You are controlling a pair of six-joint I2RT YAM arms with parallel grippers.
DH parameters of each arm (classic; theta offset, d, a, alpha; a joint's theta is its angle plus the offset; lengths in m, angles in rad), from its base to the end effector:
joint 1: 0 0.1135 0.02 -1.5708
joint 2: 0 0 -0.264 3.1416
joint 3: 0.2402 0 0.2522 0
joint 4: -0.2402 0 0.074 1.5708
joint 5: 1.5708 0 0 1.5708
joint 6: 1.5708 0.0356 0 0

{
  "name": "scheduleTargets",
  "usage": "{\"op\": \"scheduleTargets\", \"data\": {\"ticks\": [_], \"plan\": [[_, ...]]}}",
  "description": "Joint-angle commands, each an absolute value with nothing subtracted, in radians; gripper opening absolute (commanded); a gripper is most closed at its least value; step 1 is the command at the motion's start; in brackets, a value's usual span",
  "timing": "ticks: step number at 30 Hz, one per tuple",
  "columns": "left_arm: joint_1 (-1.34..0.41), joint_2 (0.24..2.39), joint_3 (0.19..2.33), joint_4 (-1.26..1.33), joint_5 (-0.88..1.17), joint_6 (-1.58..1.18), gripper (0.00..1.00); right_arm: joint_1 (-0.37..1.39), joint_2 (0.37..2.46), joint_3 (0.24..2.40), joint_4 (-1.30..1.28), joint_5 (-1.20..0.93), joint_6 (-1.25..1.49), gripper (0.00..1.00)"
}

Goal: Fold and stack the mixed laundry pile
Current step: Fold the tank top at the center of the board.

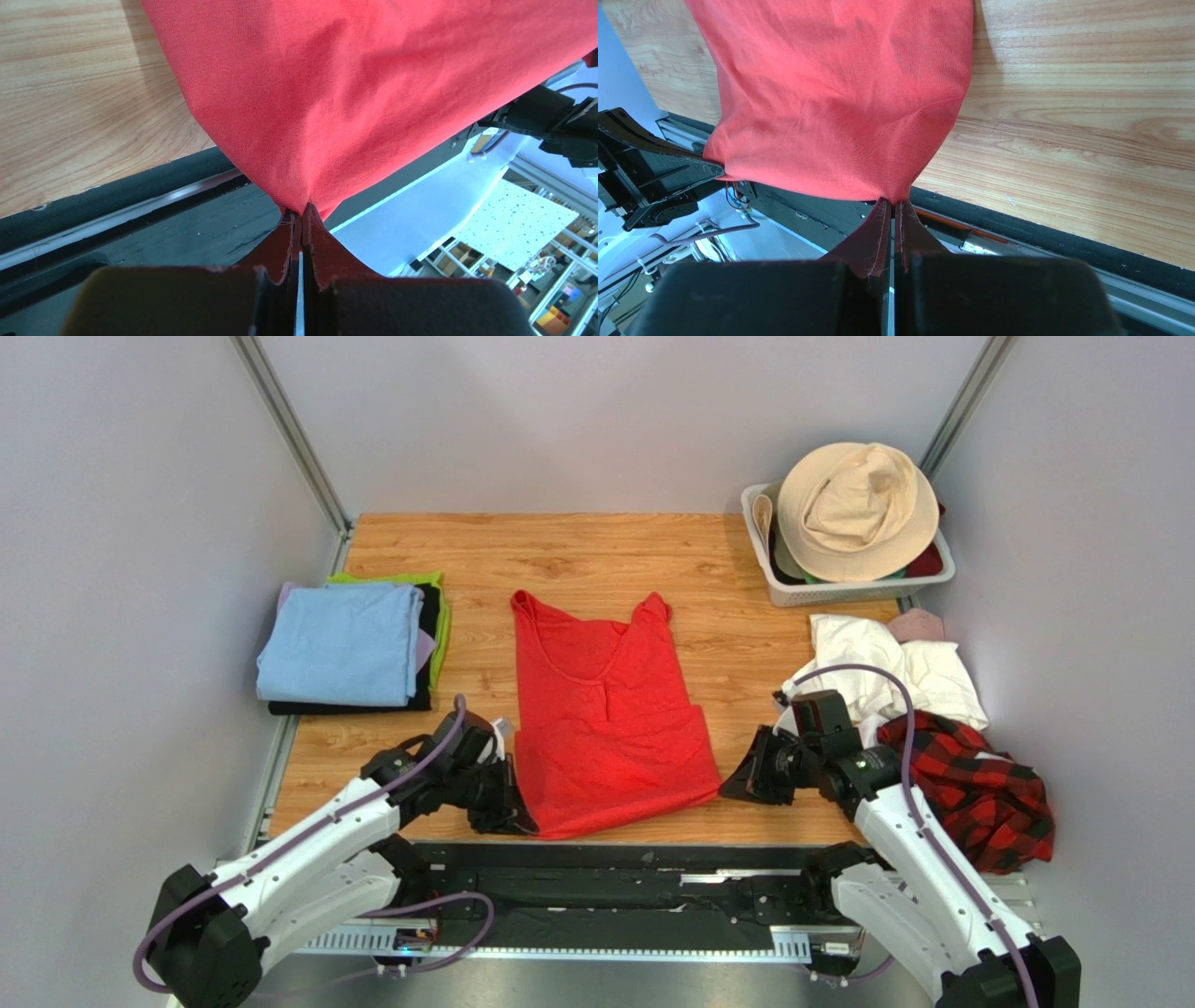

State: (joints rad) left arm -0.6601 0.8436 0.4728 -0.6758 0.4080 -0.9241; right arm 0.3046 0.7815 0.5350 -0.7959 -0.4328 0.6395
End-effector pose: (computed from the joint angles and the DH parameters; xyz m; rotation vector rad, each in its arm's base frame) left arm 0.1082 -0.1019 0.1855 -0.2221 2.8959 -0.9751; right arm 0.1275 0.0557 0.2060 0.2955 2.7236 0.8719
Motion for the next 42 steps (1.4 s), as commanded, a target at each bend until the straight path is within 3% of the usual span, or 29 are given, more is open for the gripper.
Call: {"op": "scheduleTargets", "data": {"ticks": [1,12,26,33,42], "plan": [[-0.667,0.821,0.494,-0.647,0.393,-0.969,0.00,0.307,0.765,0.551,-0.805,-0.439,0.652,0.00],[-0.640,0.850,0.797,-0.845,0.318,-0.884,0.00,0.305,0.939,0.934,-0.857,-0.376,0.575,0.00],[-0.445,0.936,0.813,-0.743,0.436,-0.793,0.00,0.295,1.098,1.057,-0.766,-0.380,0.560,0.00],[-0.235,1.179,1.023,-0.678,0.520,-0.686,0.00,0.259,1.434,1.412,-0.719,-0.393,0.546,0.00],[-0.057,1.687,1.370,-0.565,0.460,-0.704,0.00,0.218,2.127,2.038,-0.710,-0.483,0.587,0.00]]}}
